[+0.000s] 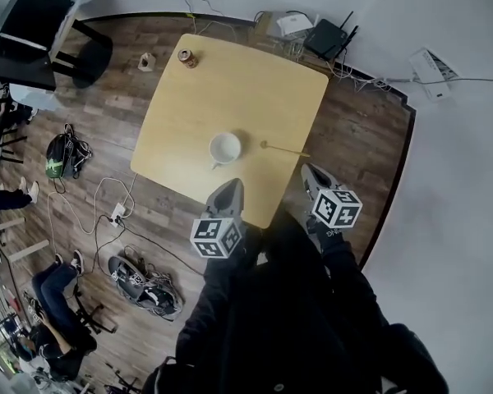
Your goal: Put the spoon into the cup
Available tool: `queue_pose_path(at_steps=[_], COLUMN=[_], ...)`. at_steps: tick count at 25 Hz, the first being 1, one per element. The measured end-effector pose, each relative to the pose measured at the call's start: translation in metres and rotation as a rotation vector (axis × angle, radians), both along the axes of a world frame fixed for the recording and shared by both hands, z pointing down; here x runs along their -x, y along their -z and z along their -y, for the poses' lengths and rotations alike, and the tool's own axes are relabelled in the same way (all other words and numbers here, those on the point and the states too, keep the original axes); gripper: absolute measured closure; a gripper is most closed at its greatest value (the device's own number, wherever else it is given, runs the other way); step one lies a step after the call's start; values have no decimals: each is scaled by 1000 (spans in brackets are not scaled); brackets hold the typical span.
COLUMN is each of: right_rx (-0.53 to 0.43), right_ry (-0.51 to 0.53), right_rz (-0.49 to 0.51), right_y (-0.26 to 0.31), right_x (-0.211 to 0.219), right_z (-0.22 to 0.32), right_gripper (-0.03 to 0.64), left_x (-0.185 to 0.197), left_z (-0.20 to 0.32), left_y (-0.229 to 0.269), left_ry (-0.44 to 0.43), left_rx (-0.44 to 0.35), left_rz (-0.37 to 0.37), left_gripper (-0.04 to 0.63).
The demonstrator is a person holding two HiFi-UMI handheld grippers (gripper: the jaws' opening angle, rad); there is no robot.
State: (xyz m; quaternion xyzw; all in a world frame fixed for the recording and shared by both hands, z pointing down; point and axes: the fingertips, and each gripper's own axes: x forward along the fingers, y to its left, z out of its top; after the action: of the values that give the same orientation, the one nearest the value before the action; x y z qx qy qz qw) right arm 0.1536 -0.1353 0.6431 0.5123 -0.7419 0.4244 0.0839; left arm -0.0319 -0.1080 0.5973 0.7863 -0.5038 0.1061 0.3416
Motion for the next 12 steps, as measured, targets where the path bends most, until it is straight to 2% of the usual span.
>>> queue_pose_path(at_steps=[12], right_rx=[193], right_ry=[-224], right_rz=[36], right_y=[-127], right_x=[-40], right_z=[18], right_gripper=[572], left_x=[-10], left_z=[16], left_y=[-81], left_ry=[-55], left_rx=[130], left_rz=[34], left_gripper=[563])
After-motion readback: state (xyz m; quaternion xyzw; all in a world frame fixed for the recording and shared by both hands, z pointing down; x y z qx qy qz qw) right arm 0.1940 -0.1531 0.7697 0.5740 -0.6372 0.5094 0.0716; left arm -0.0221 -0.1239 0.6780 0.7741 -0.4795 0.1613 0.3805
